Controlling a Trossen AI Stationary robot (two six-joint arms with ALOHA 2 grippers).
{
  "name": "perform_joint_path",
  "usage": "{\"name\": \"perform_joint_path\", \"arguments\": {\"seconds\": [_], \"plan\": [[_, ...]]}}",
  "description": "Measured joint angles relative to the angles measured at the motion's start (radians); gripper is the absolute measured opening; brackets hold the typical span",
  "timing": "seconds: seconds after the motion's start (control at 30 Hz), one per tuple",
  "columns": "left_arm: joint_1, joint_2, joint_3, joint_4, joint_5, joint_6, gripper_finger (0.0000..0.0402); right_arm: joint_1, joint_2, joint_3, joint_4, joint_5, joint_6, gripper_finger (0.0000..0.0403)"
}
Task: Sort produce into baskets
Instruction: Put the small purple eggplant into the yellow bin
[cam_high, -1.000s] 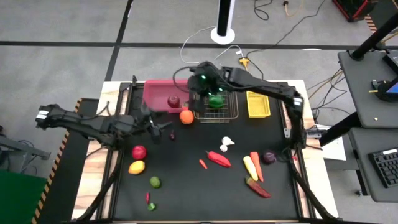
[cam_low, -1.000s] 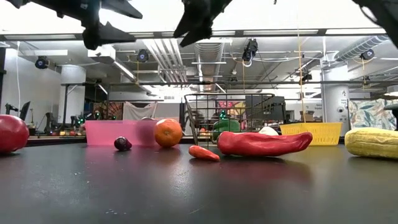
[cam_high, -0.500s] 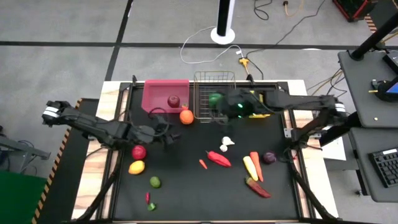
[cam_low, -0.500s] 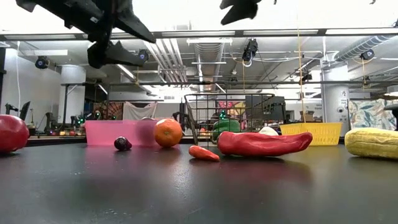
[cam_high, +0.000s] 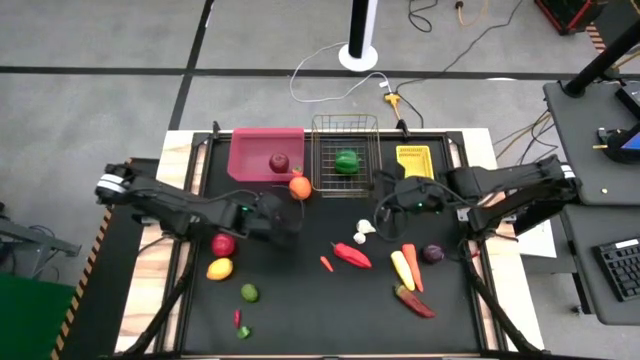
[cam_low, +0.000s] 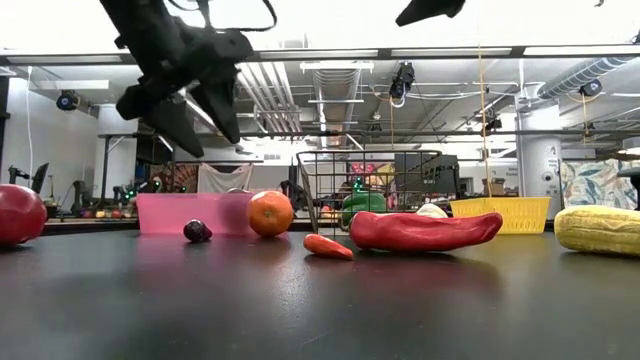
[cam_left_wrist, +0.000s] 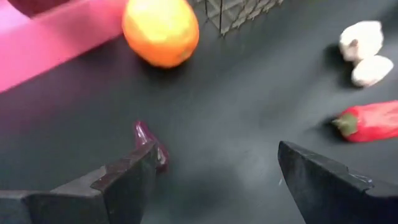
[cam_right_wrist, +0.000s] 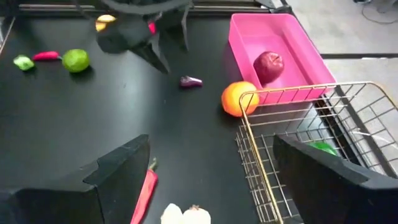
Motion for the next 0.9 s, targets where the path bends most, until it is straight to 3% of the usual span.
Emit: {"name": "perform_joint_path", "arguments": {"seconds": [0.47, 0.9], "plan": [[0.105, 0.234, 0.038, -0.103, 0.071, -0.084, 0.0315, 0.02, 0.026, -0.007, 0.004, 0.02, 0.001, 0.0331], [0.166, 0.318, 0.037, -0.096, 0.093, -0.05, 0.031, 0.02, 0.026, -0.01, 0.01, 0.02, 0.001, 0.0329]]}}
